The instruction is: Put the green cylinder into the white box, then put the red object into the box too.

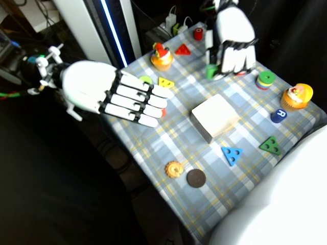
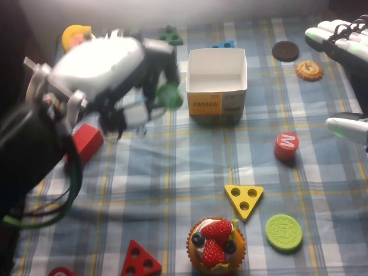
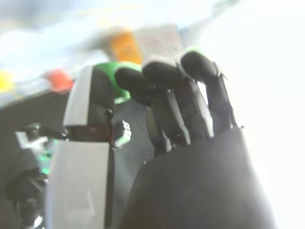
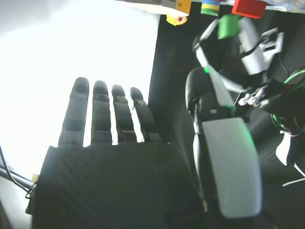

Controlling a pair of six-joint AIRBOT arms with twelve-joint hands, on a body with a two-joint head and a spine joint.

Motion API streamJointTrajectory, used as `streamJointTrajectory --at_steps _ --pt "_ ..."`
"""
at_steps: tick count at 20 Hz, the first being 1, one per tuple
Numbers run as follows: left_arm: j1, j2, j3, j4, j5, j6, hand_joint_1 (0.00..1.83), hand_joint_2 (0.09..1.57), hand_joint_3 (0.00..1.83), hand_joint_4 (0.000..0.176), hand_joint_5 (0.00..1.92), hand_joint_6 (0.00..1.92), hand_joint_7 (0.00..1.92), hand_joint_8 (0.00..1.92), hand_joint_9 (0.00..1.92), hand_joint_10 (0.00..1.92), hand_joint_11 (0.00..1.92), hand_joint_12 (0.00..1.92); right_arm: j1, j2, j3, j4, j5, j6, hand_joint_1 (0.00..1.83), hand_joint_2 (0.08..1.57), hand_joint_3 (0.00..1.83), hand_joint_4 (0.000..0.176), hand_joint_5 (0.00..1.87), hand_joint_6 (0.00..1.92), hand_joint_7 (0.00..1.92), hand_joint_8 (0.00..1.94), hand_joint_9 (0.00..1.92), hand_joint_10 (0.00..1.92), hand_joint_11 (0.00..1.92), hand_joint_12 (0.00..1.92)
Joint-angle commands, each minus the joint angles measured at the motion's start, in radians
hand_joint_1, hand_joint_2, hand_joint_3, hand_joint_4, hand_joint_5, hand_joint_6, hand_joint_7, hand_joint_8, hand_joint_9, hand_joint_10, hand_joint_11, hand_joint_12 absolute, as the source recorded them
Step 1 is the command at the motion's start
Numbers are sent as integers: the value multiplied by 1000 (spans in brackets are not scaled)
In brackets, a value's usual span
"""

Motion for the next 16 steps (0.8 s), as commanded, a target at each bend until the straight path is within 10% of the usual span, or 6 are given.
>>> streamJointTrajectory --at_steps 1,6,11,13,16 --pt "-32 -15 21 28 -86 -4 1208 1235 0 0 720 1138 823 1537 540 1883 107 1921 5 0 1 0 132 6 553 1283 0 0 0 0 0 0 0 0 0 245" --pt "-162 -126 167 -27 36 -4 1238 1149 0 0 927 899 937 1302 591 1491 4 1921 3 -3 7 -3 132 6 546 1288 0 0 0 0 0 0 0 0 0 423" --pt "-198 -225 300 -117 144 -3 1238 1148 0 0 821 1092 1007 1140 594 1346 57 1921 3 -22 21 -10 132 21 531 1296 0 0 0 0 0 0 0 0 0 519" --pt "-200 -254 334 -144 170 -2 1103 1086 0 0 368 660 498 1009 195 1519 7 1921 3 -25 23 -13 132 26 548 1289 0 0 0 0 0 0 0 0 0 559" --pt "-196 -261 334 -150 171 -2 668 1223 22 27 159 393 183 449 1 931 0 1631 3 -27 26 -20 131 34 577 1269 0 0 0 0 0 0 0 0 0 552"
